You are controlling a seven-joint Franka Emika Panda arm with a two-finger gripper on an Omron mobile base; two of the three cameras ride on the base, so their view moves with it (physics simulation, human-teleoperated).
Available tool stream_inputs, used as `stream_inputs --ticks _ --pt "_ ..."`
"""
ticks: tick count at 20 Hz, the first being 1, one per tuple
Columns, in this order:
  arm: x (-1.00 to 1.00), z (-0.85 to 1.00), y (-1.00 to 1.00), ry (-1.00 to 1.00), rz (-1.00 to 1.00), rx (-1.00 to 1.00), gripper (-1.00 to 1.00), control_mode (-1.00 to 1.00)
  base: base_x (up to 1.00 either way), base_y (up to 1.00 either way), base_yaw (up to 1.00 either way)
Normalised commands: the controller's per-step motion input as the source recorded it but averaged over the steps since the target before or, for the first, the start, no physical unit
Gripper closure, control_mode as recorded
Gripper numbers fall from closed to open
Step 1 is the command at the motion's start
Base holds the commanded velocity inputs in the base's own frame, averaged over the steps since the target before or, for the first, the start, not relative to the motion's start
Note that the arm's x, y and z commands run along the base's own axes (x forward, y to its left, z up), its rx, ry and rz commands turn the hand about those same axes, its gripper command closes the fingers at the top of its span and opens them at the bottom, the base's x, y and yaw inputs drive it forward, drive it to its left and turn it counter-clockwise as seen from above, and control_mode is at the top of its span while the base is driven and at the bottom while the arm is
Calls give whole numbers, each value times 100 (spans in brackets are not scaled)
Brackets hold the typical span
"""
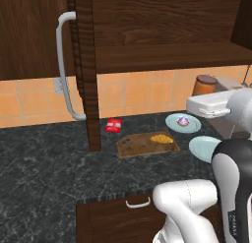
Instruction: From the different types of pastries on the counter, select a croissant and place it on the cutting board. Then retrieve a jar of jam from the cabinet and place it alongside the croissant on the cutting board.
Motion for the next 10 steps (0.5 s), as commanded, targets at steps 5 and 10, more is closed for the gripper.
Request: stream_inputs --ticks 5,10 --pt "-15 -100 2 -14 -50 -9 100 -100 0 0 0" --pt "0 -100 -1 -38 -47 -17 100 -100 0 0 0"
